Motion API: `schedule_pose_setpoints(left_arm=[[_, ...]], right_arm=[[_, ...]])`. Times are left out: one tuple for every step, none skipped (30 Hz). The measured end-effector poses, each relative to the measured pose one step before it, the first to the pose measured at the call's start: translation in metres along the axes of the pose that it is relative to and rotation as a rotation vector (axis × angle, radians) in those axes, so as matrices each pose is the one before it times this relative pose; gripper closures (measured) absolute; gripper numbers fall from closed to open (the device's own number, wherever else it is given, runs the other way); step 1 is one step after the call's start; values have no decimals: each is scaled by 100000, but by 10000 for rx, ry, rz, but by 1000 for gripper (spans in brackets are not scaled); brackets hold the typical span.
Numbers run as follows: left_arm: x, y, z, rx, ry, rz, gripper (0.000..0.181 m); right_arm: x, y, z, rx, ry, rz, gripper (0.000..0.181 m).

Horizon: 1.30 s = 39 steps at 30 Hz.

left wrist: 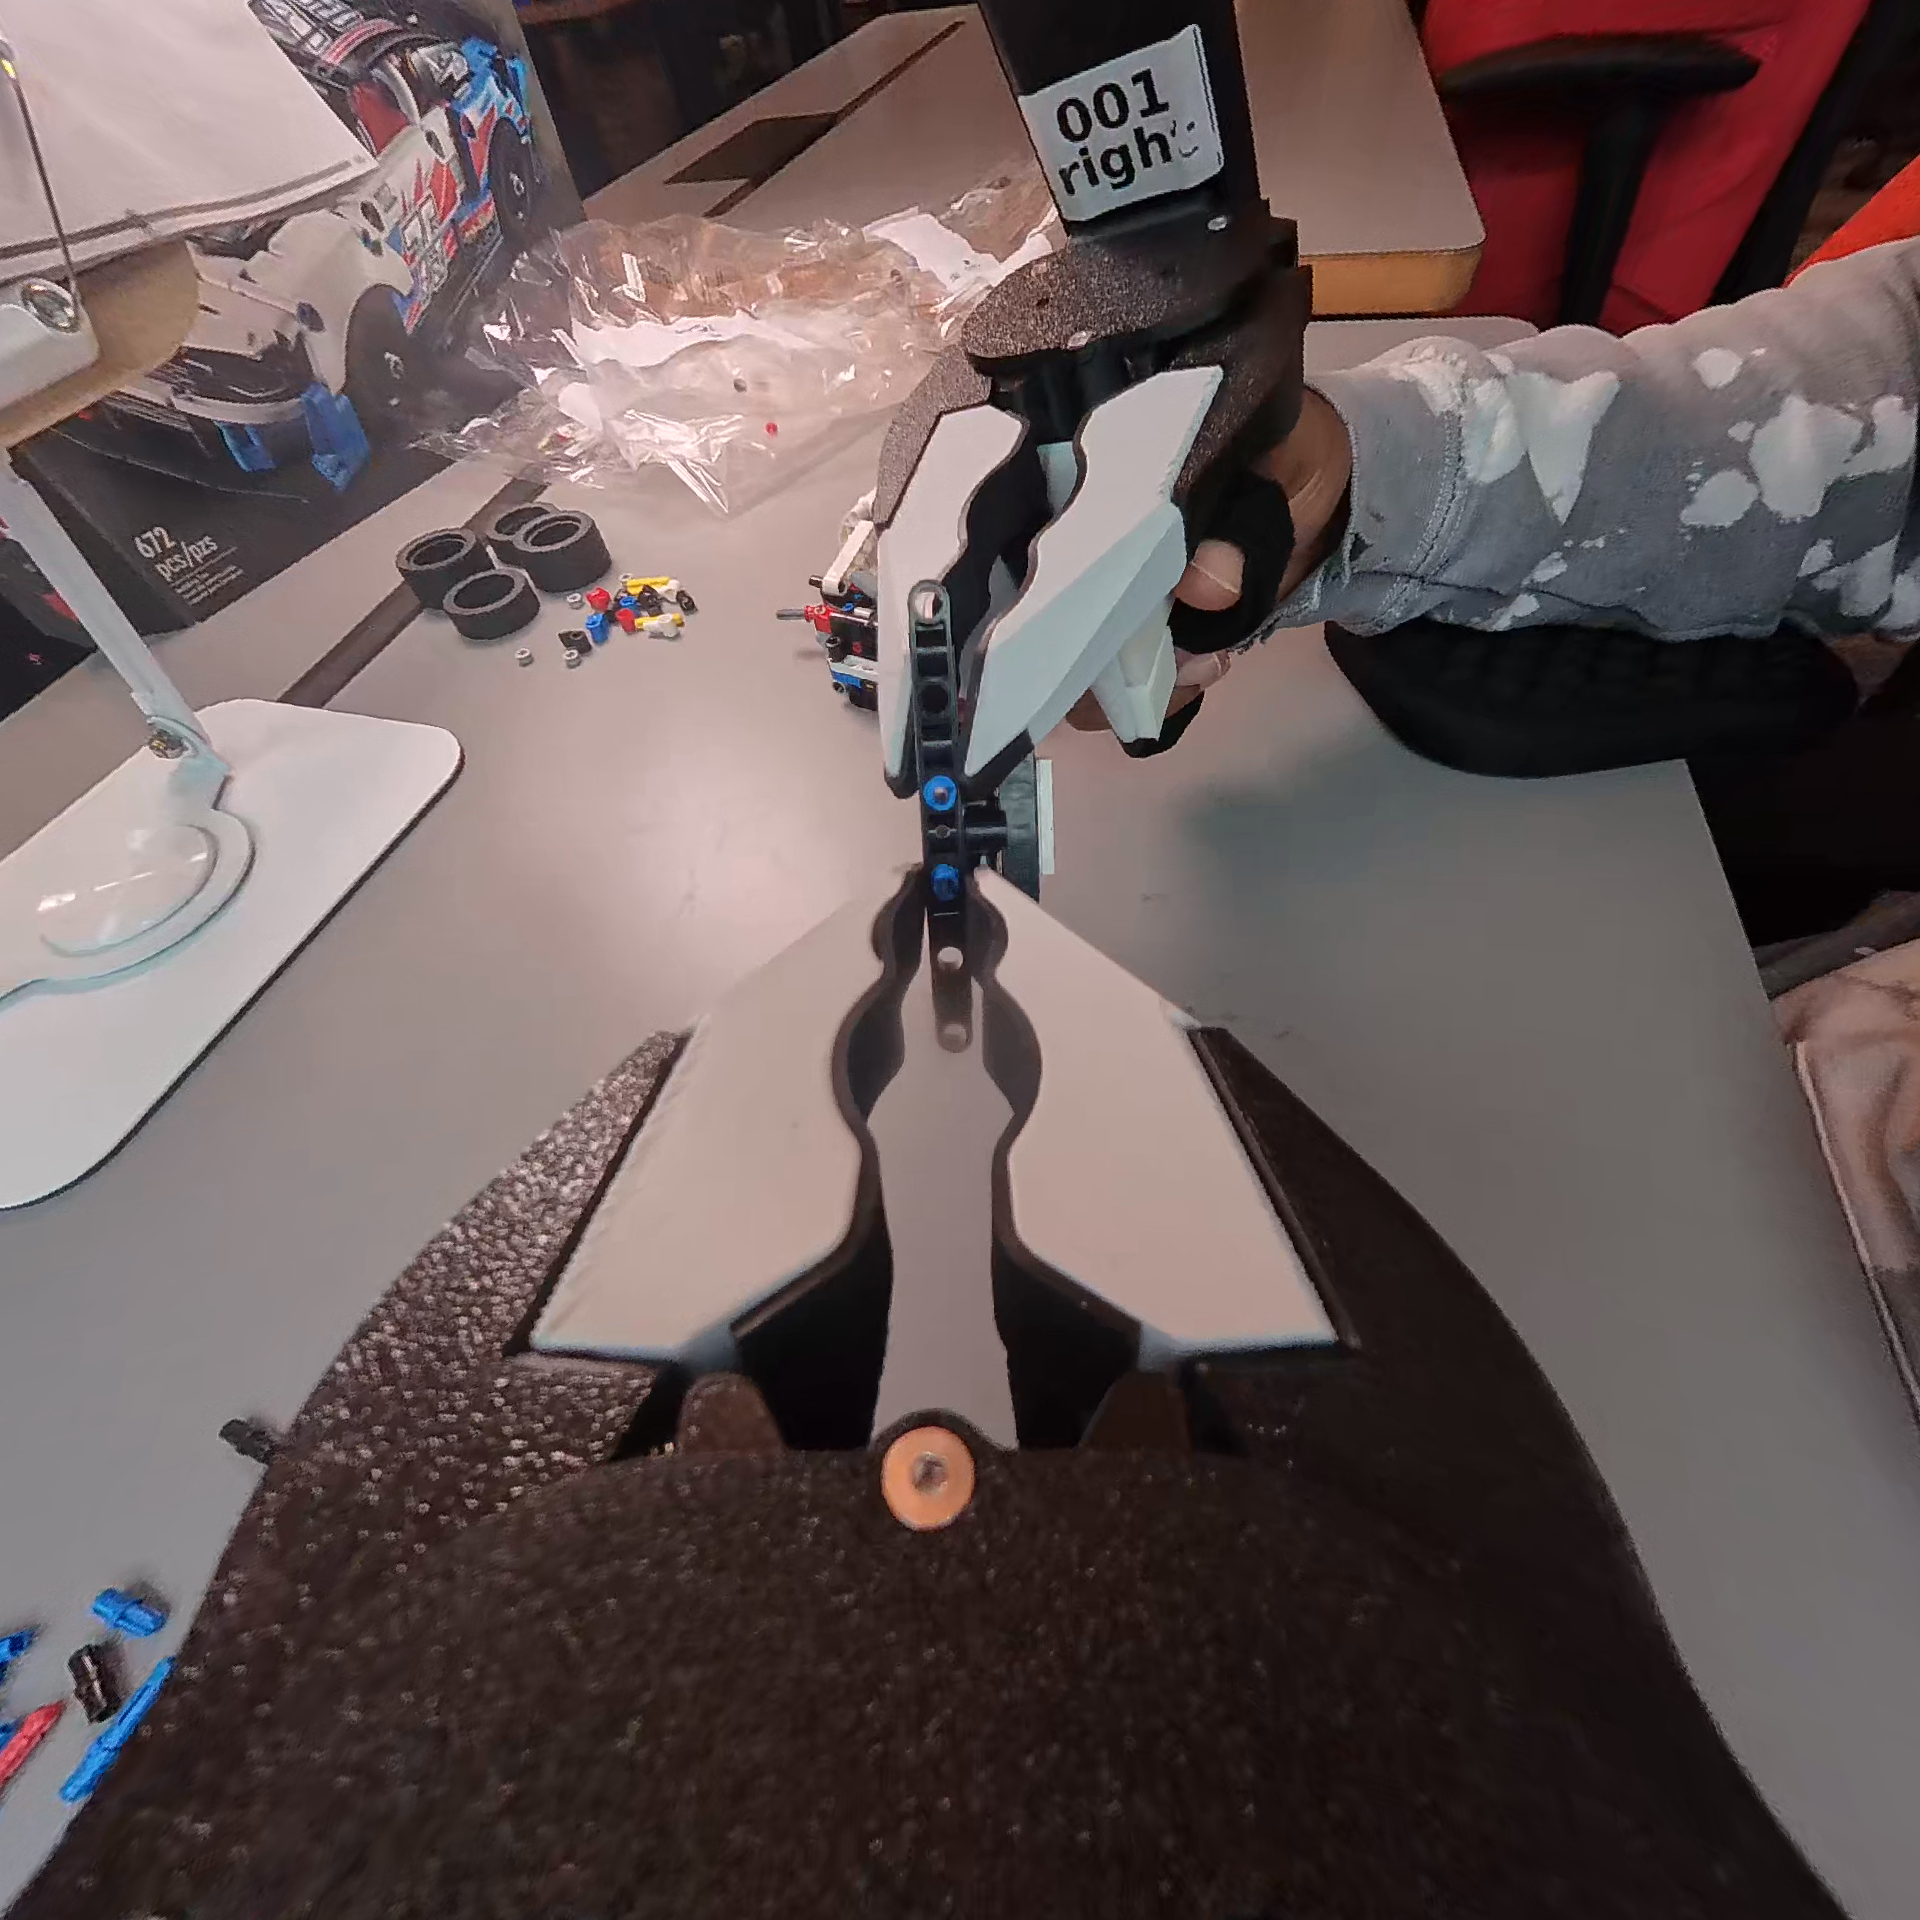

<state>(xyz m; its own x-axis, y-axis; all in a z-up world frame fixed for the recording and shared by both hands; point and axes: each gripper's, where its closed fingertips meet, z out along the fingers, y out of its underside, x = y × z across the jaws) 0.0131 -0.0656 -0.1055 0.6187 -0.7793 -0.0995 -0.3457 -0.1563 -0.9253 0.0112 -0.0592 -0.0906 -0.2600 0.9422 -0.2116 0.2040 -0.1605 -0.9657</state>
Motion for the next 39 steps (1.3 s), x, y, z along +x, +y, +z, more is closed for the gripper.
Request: schedule_pose_setpoints(left_arm=[[73,-88,-16,21,10,-11,175],[38,-252,-64,162,-29,-7,176],[113,-339,-107,239,61,-85,176],[190,-382,-131,279,199,-237,176],[247,-389,-143,312,304,-303,176],[258,-410,-154,352,314,-308,176],[256,-403,-164,366,309,-318,177],[172,-414,-176,360,245,-348,177],[107,-420,-189,355,208,-373,177],[128,-429,-162,351,214,-367,178],[128,-348,-99,296,204,-362,178],[31,-253,-26,245,103,-305,178],[-32,-215,5,234,51,-231,178],[-37,-158,47,194,67,-240,178],[-89,-194,53,228,33,-240,178],[-42,-199,58,244,66,-259,178],[-120,-202,39,259,20,-293,178],[-199,-283,-19,306,-21,-291,179],[-205,-252,-81,261,13,-291,179],[-127,-95,-67,133,85,-284,179],[-77,-13,-40,67,57,-183,179],[-18,9,4,46,33,-99,179],[72,-4,25,51,86,-141,180],[177,-6,87,59,163,-199,179],[187,-101,105,131,139,-224,179],[52,-116,106,133,34,-185,179],[-42,-34,35,50,-14,-81,179],[-2,29,11,-1,53,-79,179],[41,0,-1,10,80,-132,179],[-6,2,5,19,15,-132,179],[-196,34,-11,10,-104,-106,179],[-311,87,-63,-18,-172,-25,179],[-306,116,-74,-30,-175,39,179],[-247,94,-72,-22,-165,53,179],[-184,21,-72,-8,-144,55,179],[-112,1,-61,-14,-100,75,178],[17,-16,-28,-22,-36,96,179],[-11,-8,-2,-52,-91,119,179],[-66,11,20,-72,-148,185,178]], right_arm=[[-186,-261,-10,199,-73,75,171],[-210,-409,-62,317,-108,76,170],[-359,-336,-101,302,-236,48,169],[-408,-253,-97,260,-295,81,167],[-465,-213,-105,244,-367,150,158],[-510,-228,-140,260,-440,224,150],[-539,-264,-227,244,-492,288,141],[-522,-282,-282,192,-475,267,133],[-416,-165,-273,65,-316,103,125],[32,69,-134,-115,85,-190,121],[315,237,22,-194,385,-549,121],[285,303,218,-218,443,-641,123],[259,319,411,-227,455,-570,124],[138,153,495,-110,401,-531,127],[99,-91,465,71,380,-433,132],[85,-4,437,15,303,-283,138],[97,-112,351,115,236,-127,145],[31,-210,211,237,105,13,152],[139,-257,94,271,100,184,154],[23,-150,43,164,-51,278,154],[27,-126,17,127,-54,267,154],[2,-140,-24,128,-54,183,154],[-29,-368,-110,217,-60,201,157],[-75,-577,-175,269,-154,356,159],[-61,-281,-102,63,-180,327,160],[44,-68,-48,-26,14,7,159],[85,61,-21,-105,184,-321,159],[-23,5,-12,-52,96,-147,159],[-48,-35,-15,9,-61,206,160],[24,4,-23,10,-119,331,159],[215,163,-16,-119,-11,249,159],[268,328,-5,-256,102,-34,159],[278,317,-17,-238,232,-367,160],[222,273,16,-183,306,-487,161],[150,250,58,-154,293,-400,161],[74,36,68,-15,200,-178,162],[-17,-115,27,78,43,15,162],[126,-97,0,69,109,9,163],[188,-109,-19,68,159,-159,164]])
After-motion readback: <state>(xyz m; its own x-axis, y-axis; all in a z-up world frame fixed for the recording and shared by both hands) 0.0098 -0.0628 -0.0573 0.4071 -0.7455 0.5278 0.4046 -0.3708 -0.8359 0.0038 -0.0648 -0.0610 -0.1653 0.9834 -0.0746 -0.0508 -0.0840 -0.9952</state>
